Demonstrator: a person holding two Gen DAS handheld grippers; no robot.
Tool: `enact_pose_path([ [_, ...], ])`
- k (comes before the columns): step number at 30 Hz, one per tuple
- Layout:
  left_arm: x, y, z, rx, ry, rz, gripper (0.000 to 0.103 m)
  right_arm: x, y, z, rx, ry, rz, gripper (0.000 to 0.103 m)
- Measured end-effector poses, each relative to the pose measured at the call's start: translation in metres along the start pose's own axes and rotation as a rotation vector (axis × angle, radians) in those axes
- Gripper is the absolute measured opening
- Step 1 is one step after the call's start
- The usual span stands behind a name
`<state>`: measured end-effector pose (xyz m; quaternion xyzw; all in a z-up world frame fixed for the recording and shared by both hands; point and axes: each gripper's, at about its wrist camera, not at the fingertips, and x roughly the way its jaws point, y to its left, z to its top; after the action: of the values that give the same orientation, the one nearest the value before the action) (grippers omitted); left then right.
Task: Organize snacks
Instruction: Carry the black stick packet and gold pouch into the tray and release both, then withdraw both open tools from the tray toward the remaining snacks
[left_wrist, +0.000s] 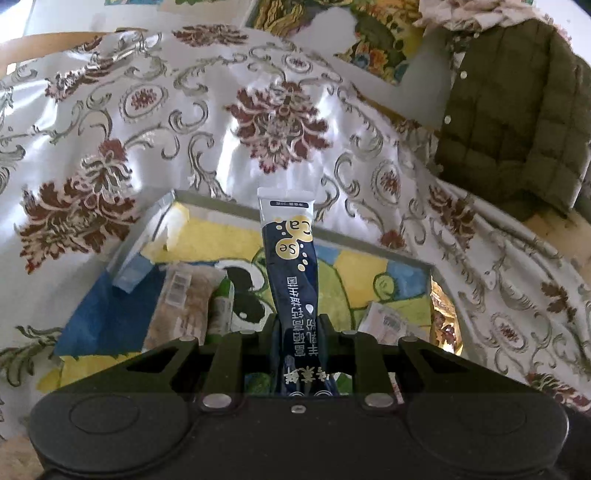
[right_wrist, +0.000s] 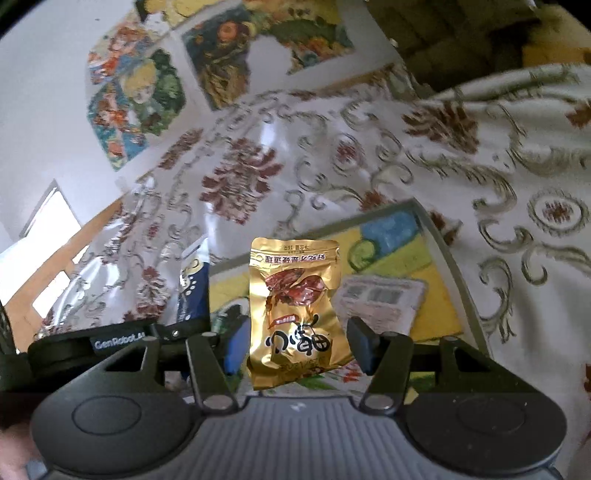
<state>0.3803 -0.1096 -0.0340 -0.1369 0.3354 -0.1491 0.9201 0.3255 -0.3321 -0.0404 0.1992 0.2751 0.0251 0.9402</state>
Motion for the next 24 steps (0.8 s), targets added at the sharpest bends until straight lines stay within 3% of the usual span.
enact_pose_path([
  [18,0.023,0.010,-0.009,-0.042,0.120,0.074,0.026,0.026,-0.005,-0.010,0.013,0.123,-0.069,0.064],
  [21,0.020,0.014,-0.009,-0.056,0.115,0.084,0.030,0.025,-0.007,-0.009,0.022,0.124,-0.068,0.065],
  [24,0.014,0.016,-0.006,-0.071,0.110,0.083,0.043,0.020,-0.007,-0.006,0.033,0.117,-0.063,0.073],
])
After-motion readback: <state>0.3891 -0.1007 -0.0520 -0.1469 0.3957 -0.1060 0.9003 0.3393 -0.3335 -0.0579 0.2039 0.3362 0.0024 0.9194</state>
